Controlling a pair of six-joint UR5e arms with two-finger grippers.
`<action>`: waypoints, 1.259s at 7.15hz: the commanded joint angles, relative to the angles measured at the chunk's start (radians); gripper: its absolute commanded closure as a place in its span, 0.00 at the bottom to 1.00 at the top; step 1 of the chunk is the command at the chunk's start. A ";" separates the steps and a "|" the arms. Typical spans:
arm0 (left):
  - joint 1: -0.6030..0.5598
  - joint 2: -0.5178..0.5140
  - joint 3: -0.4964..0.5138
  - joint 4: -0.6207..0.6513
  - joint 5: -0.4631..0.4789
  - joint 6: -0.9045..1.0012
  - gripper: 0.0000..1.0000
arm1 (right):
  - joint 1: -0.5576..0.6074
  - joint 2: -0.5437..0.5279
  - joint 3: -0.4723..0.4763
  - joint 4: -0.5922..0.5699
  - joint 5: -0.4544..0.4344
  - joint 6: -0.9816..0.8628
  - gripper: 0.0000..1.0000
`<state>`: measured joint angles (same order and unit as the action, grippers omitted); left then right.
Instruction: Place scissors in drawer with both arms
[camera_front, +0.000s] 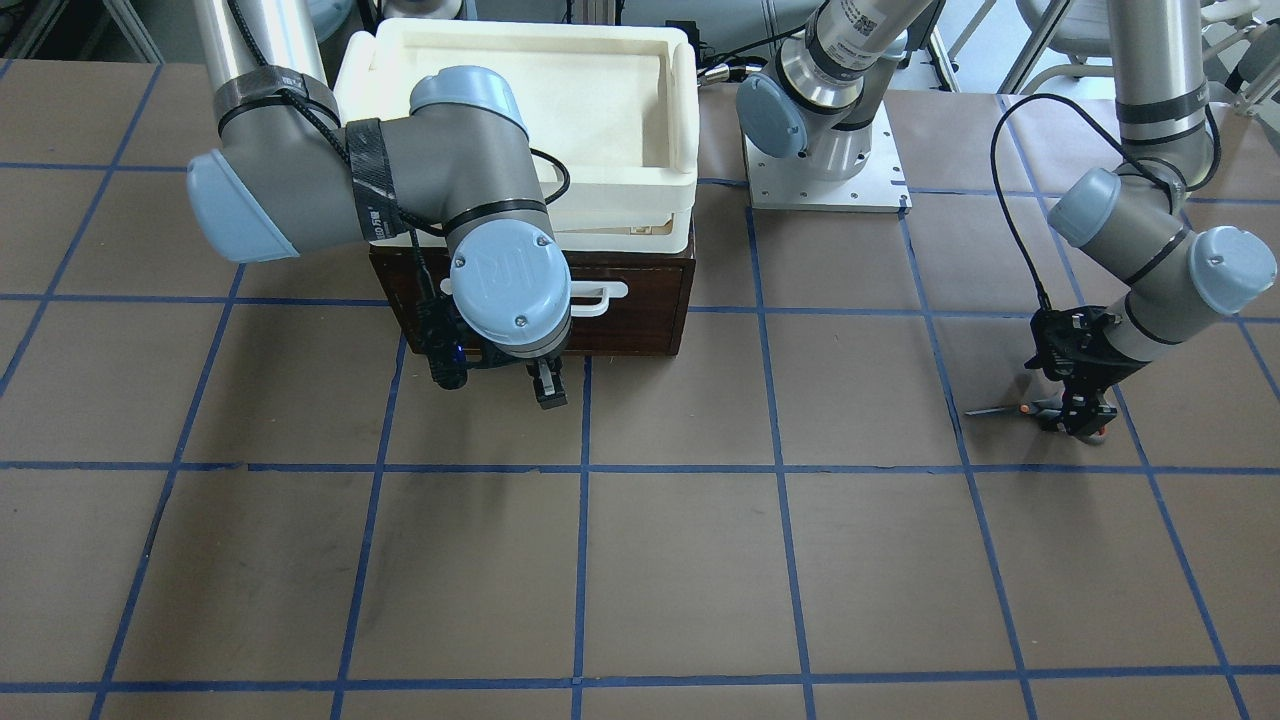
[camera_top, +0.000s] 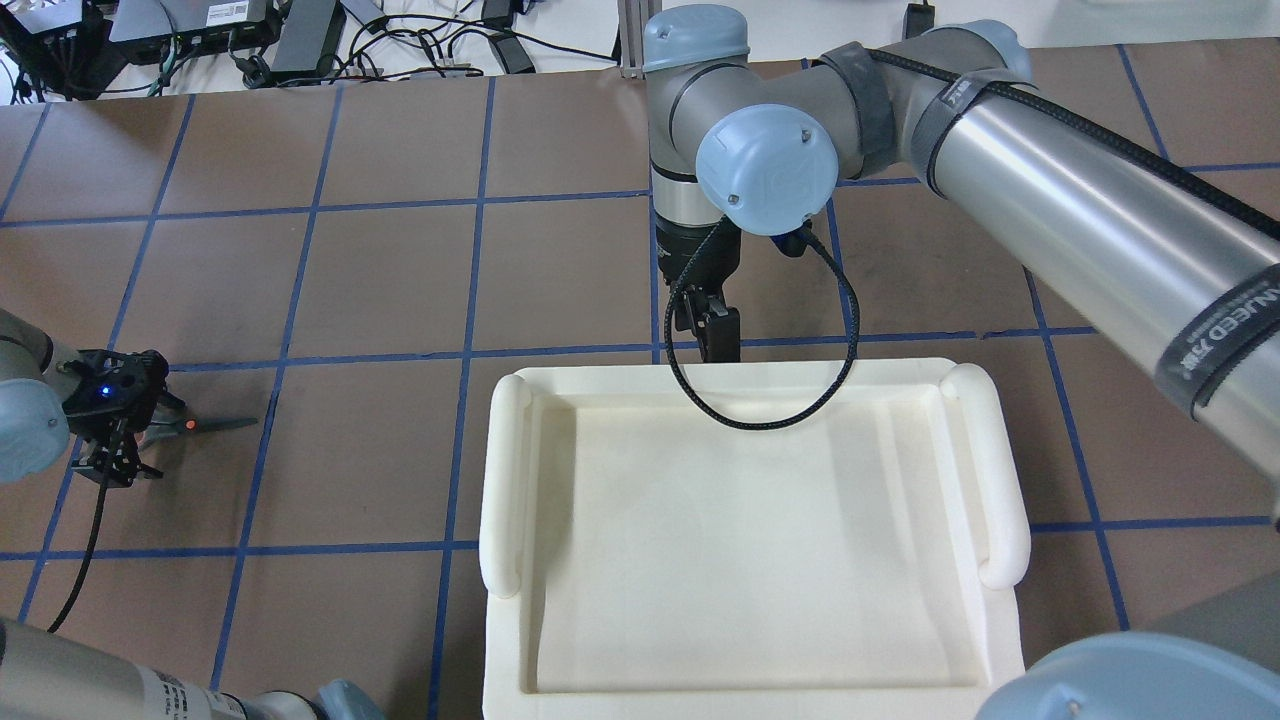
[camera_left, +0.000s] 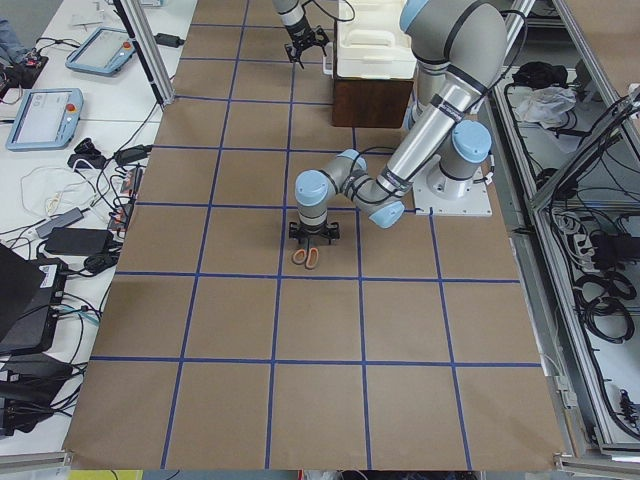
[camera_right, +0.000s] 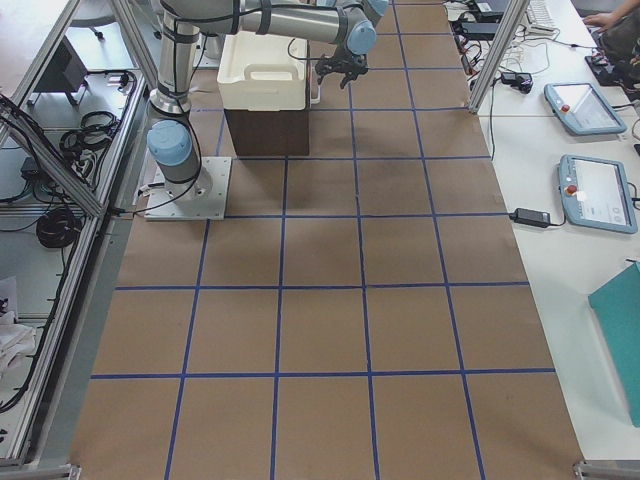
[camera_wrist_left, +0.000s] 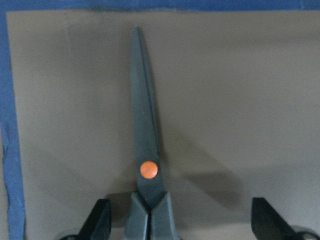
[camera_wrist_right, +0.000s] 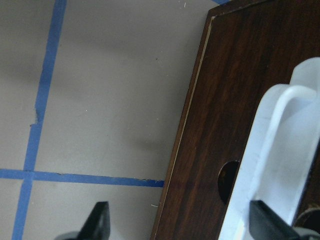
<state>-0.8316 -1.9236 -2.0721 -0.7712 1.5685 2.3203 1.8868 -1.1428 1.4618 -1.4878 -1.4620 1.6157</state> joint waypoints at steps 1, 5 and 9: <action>0.002 -0.002 0.001 0.003 -0.004 0.002 0.14 | 0.000 0.000 0.002 0.014 0.014 0.029 0.00; 0.000 -0.003 0.001 0.012 -0.007 0.004 0.36 | 0.000 0.020 0.002 0.014 0.022 0.029 0.00; 0.000 -0.003 0.003 0.016 -0.025 0.010 0.83 | 0.000 0.023 0.006 0.008 0.020 0.013 0.00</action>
<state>-0.8314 -1.9267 -2.0694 -0.7549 1.5526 2.3297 1.8868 -1.1203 1.4654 -1.4804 -1.4419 1.6327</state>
